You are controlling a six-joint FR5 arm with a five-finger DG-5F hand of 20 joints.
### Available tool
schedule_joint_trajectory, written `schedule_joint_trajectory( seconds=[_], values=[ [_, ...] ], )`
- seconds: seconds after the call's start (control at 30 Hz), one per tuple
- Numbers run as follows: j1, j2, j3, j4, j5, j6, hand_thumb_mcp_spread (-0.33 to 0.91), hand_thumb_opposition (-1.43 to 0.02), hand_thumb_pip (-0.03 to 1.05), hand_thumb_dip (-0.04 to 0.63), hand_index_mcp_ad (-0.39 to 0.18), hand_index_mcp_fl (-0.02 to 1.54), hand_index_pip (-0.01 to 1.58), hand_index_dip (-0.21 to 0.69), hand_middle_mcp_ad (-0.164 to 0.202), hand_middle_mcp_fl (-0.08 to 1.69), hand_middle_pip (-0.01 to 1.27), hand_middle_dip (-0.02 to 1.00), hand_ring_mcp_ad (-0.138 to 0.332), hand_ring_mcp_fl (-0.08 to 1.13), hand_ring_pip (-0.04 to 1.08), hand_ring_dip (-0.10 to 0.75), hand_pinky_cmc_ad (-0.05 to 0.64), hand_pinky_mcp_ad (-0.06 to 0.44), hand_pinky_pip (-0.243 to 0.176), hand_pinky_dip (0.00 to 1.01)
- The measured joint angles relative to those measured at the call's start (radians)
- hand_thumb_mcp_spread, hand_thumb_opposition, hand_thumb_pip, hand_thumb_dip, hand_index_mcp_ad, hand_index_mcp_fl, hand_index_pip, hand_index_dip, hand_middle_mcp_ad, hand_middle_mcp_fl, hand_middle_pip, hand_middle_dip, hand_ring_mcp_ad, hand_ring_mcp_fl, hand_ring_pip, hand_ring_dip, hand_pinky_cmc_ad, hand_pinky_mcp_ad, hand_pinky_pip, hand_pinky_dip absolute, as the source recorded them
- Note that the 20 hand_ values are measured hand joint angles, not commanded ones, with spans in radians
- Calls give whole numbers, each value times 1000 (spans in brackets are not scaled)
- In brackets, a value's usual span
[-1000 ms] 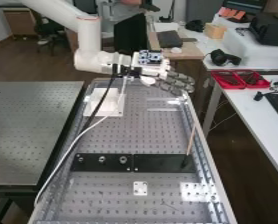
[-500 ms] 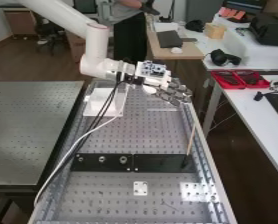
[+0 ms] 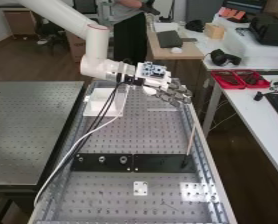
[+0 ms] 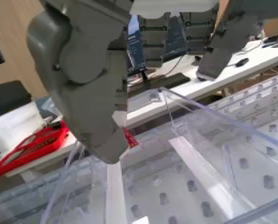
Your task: Grab the pcb board and place it in the clear container
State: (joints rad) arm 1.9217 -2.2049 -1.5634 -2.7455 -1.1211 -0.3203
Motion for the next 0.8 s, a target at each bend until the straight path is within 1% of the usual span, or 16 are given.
schedule_joint_trajectory(
  seconds=[0.03, 0.1, 0.17, 0.23, 0.3, 0.43, 0.57, 0.7, 0.73, 0.8],
  values=[
    [0, 0, 0, -1, -1, 1, 545, -962, 658, 269, -106, 304, 1478, 155, 94, 42, 138, 124, 253, -24, 80, 21, 333, 168, -40, 452],
    [-3, -1, 0, -3, -3, 7, 511, -939, 663, 269, -103, 140, 1391, 117, 94, 33, 138, 124, 251, -24, 80, 21, 330, 168, -40, 482],
    [-4, -1, -1, -2, -2, 7, 480, -911, 668, 269, -103, 122, 1353, 112, 94, 21, 138, 124, 251, -23, 80, 21, 330, 168, -44, 525],
    [-4, 1, -3, 1, 0, 9, 450, -895, 709, 269, -106, 73, 1304, 98, 94, 5, 136, 124, 253, -23, 80, 24, 330, 164, -44, 545],
    [-4, 2, -6, 3, 3, 9, 450, -897, 709, 269, -106, 52, 1286, 91, 91, 2, 136, 124, 253, -23, 77, 21, 330, 164, -44, 564],
    [-4, 11, -14, 7, 12, 10, 428, -881, 712, 269, -106, 26, 1276, 86, 91, 2, 136, 124, 253, -23, 87, 26, 330, 166, -44, 585],
    [-7, 42, -35, 13, 34, 3, 424, -881, 716, 269, -106, 28, 1276, 86, 91, 2, 136, 124, 251, -23, 87, 26, 330, 168, -44, 602],
    [-13, 115, -89, 35, 75, -24, 422, -881, 716, 269, -106, 28, 1278, 82, 91, 5, 136, 124, 253, -23, 87, 26, 330, 169, -44, 618],
    [-14, 122, -95, 37, 77, -27, 422, -883, 716, 269, -105, 28, 1274, 75, 94, 5, 136, 124, 253, -23, 87, 26, 330, 166, -44, 618],
    [-20, 176, -136, 54, 97, -51, 401, -864, 712, 269, -108, 24, 1258, 65, 93, 2, 134, 124, 251, -23, 84, 26, 332, 166, -44, 623]
  ],
)
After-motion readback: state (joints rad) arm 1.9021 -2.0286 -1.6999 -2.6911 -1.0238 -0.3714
